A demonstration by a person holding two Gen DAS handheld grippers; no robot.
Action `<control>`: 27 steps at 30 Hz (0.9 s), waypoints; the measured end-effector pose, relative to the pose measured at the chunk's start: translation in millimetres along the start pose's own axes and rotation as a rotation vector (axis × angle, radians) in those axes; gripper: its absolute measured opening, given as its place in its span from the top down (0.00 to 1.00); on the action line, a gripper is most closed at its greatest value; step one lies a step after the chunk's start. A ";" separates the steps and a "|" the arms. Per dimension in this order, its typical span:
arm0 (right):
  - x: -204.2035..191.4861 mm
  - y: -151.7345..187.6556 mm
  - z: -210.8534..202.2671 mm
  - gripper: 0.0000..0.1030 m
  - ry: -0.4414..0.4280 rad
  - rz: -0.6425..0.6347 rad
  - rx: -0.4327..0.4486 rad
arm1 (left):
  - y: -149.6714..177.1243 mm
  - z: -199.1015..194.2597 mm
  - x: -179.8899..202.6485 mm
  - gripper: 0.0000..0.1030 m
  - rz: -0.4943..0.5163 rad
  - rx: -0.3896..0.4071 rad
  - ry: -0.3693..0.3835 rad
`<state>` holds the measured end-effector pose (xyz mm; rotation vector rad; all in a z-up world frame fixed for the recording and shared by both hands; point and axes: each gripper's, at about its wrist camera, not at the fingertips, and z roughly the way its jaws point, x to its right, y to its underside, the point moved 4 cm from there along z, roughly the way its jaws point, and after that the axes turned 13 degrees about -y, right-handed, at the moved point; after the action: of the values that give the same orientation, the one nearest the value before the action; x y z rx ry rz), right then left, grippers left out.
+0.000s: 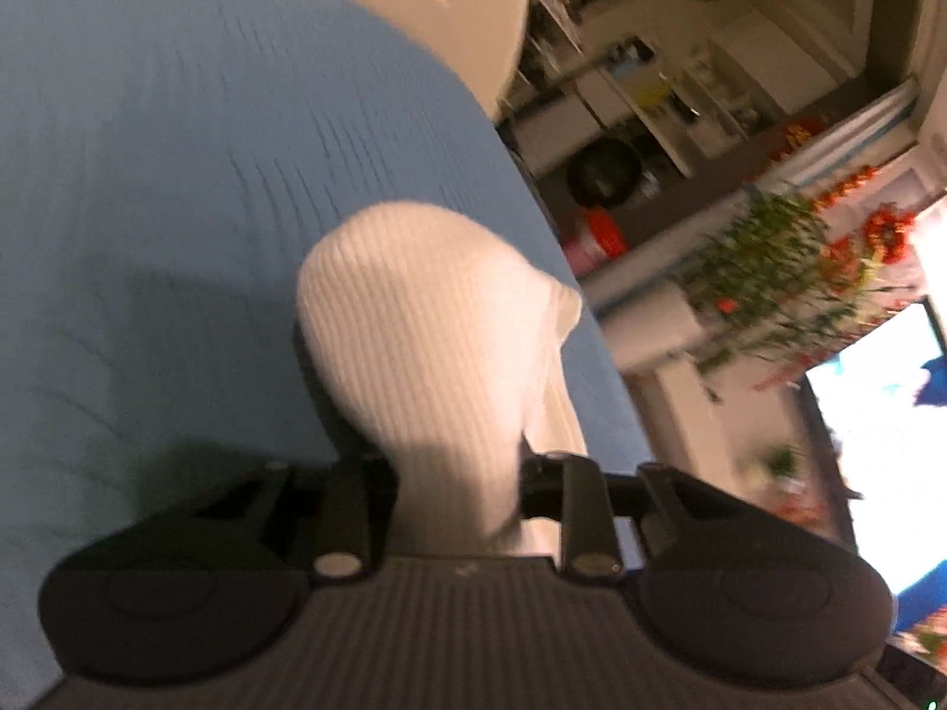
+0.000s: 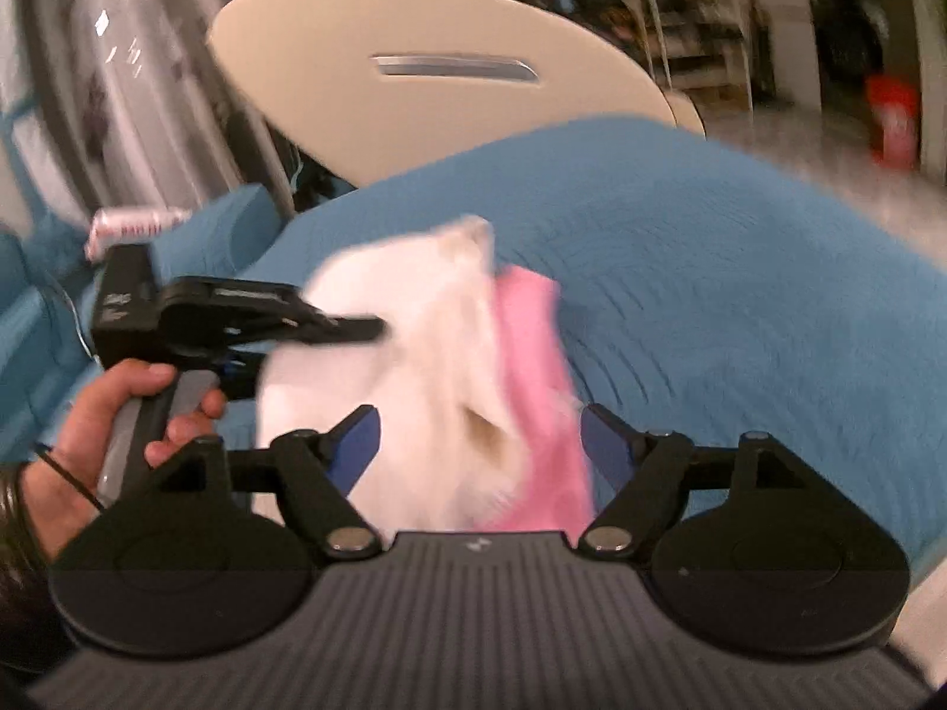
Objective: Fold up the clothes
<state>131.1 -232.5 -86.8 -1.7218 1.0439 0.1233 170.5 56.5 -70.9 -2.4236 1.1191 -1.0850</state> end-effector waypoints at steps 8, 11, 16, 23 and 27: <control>14.2 -0.1 -2.0 0.25 -0.083 0.097 0.035 | -44.4 -78.2 -33.4 0.72 0.050 0.064 -0.271; 10.0 1.8 1.1 0.25 -0.110 0.074 0.025 | -68.4 -110.7 -62.4 0.72 0.086 0.089 -0.363; 11.5 2.5 -0.2 0.25 -0.140 0.102 0.033 | -107.6 -176.3 -158.8 0.72 0.123 0.090 -0.582; 11.0 1.8 3.5 0.25 -0.129 0.140 0.032 | -148.8 -282.2 -296.2 0.72 0.157 0.023 -0.968; 5.2 2.7 12.0 0.25 -0.109 0.119 0.003 | -145.8 -345.6 -395.5 0.71 0.214 -0.092 -1.210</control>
<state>137.1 -225.8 -96.7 -1.6314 1.0647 0.2884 -167.6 471.1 33.3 -2.2522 0.8920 0.5192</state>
